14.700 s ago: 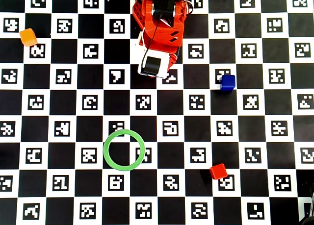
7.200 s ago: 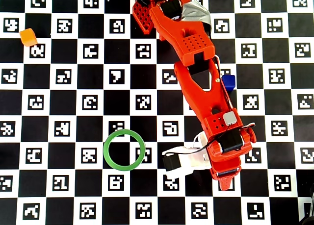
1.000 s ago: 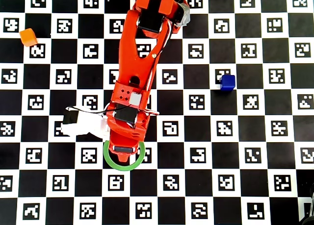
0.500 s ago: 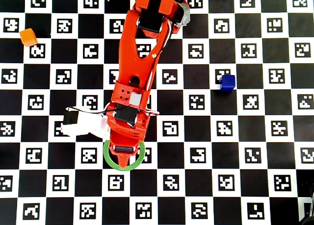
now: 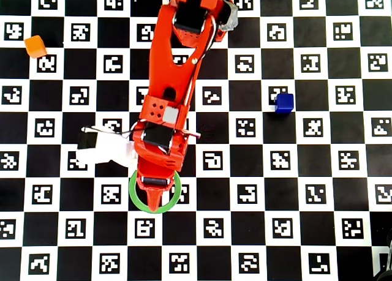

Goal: Grab the red cube then put it in the green circle then put the blue cube on top and finally the orange cube on top

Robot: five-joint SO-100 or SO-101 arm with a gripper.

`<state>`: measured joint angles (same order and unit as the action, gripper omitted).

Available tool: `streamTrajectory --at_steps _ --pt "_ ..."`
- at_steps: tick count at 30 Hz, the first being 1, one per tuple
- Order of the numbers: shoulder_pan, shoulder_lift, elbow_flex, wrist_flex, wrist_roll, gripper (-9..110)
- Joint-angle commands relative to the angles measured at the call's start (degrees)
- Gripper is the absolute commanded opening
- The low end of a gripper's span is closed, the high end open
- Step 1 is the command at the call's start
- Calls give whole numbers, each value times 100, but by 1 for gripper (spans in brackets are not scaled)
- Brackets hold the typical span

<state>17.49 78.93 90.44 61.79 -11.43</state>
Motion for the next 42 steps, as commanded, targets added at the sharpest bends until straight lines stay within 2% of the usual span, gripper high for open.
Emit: streamTrajectory --at_steps 1,11,18,22,28,31,42 --pt "-44 1134 -466 378 105 39" --pt "-123 2338 -492 1854 1046 39" --pt "-861 2751 -729 3331 1951 37" --pt "-1494 3041 -589 3735 2373 36" --pt "-2742 3691 114 3568 2927 34" --pt "-3190 3850 325 3305 3296 29" --pt "-5194 3850 765 2821 4034 29"
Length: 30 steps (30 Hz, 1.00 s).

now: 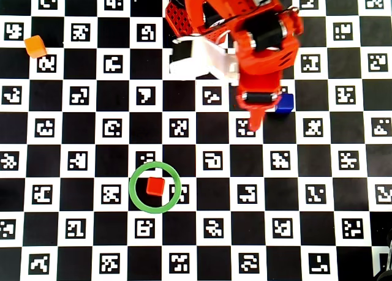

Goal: Grab the red cube then put it in the green circle then put the blue cube on top and finally the orange cube on top

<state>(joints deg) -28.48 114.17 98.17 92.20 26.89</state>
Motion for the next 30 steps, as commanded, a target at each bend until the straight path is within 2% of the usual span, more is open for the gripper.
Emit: streamTrajectory --at_steps 1,6,18,30 --pt "-782 272 26 -299 316 29" --pt "-1380 -53 132 -738 738 31" --pt "-1784 -492 1169 -1942 1556 43" --pt "-2136 -308 2268 -3059 1749 45"
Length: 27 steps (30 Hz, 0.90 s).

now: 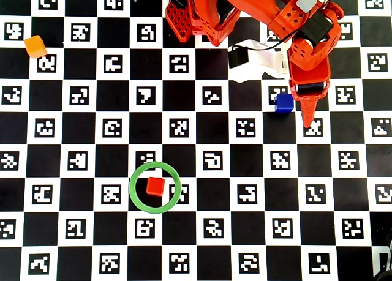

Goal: Grab the red cube then put it in the green circle then put the blue cube on top and finally the orange cube on top

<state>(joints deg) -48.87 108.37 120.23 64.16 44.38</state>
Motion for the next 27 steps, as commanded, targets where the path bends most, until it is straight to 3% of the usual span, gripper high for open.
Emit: streamTrajectory --at_steps 1,10,27 --pt "-114 272 149 -334 0 45" --pt "-35 149 729 -1020 26 45" --pt "281 -439 879 -1248 88 45"
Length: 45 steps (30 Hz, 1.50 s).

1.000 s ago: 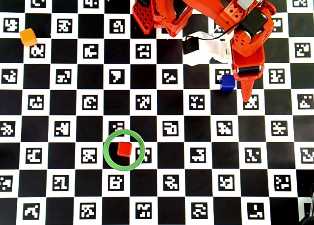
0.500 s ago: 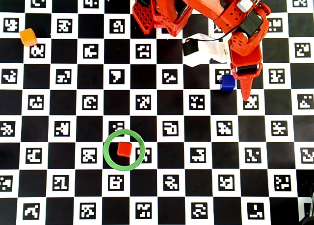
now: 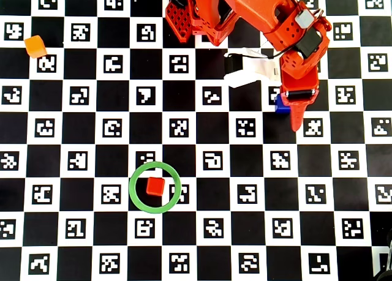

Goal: Grab the red cube then put it in the green circle then put the blue cube on top and finally the orange cube on top

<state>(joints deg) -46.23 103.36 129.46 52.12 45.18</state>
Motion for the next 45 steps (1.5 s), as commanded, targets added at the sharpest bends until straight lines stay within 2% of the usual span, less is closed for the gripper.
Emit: streamTrajectory --at_steps 1,23,45 --pt "18 44 -26 -70 -18 45" --pt "158 -123 176 -316 -158 42" --pt "290 -123 185 -422 -141 21"
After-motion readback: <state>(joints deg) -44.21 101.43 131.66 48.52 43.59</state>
